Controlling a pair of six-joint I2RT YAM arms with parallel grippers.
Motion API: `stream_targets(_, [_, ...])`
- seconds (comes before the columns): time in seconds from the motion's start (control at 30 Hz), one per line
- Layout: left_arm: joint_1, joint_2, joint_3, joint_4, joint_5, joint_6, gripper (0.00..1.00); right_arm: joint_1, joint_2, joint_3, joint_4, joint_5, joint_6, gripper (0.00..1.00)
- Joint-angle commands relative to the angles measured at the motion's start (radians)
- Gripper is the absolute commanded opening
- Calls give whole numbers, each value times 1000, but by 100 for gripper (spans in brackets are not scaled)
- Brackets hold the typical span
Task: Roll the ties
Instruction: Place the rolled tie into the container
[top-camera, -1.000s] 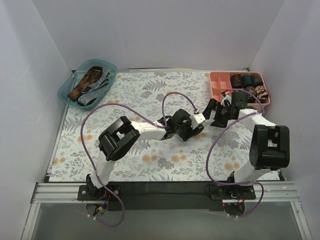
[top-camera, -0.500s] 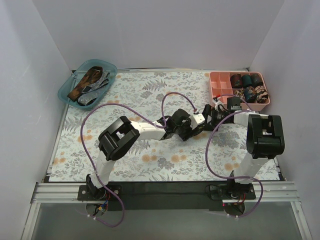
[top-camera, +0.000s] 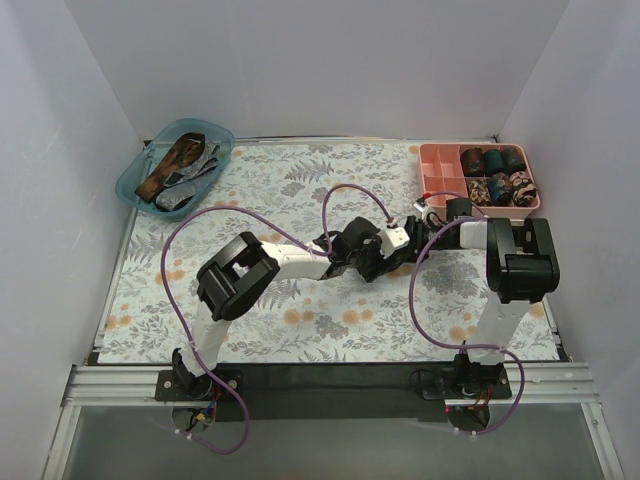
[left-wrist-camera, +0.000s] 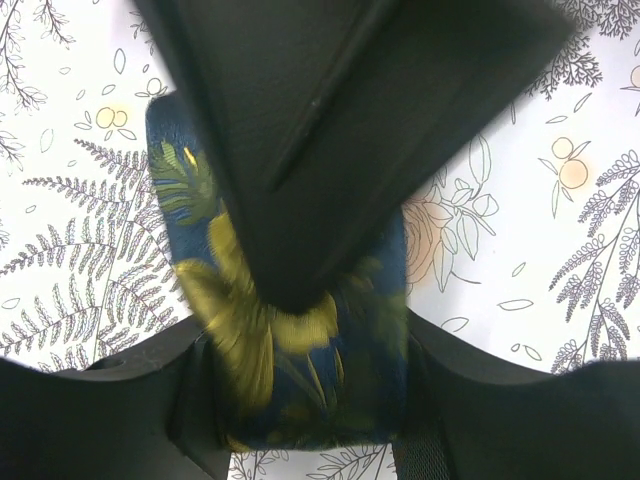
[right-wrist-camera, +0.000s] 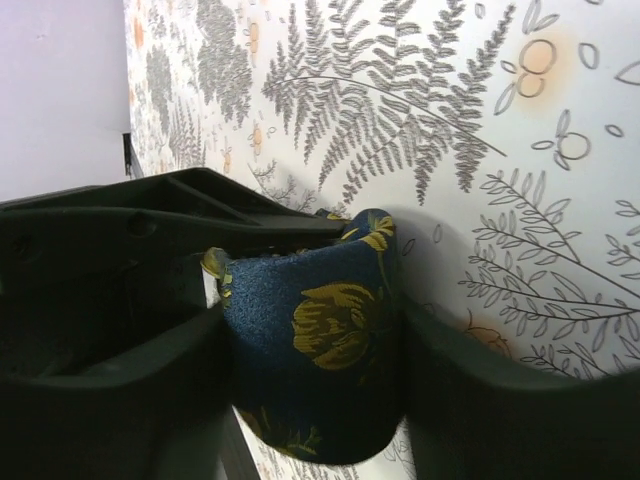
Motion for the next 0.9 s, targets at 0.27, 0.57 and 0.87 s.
stream_targets(0.27, [-3, -17, -55, -80, -22, 11, 48, 39, -85, 20, -29, 101, -58, 1])
stream_targets(0.57, [95, -277, -118, -181, -65, -99, 94, 39, -223, 202, -152, 316, -93, 1])
stream_targets(0.87, [276, -624, -328, -311, -105, -247, 96, 14, -173, 564, -291, 506, -165, 1])
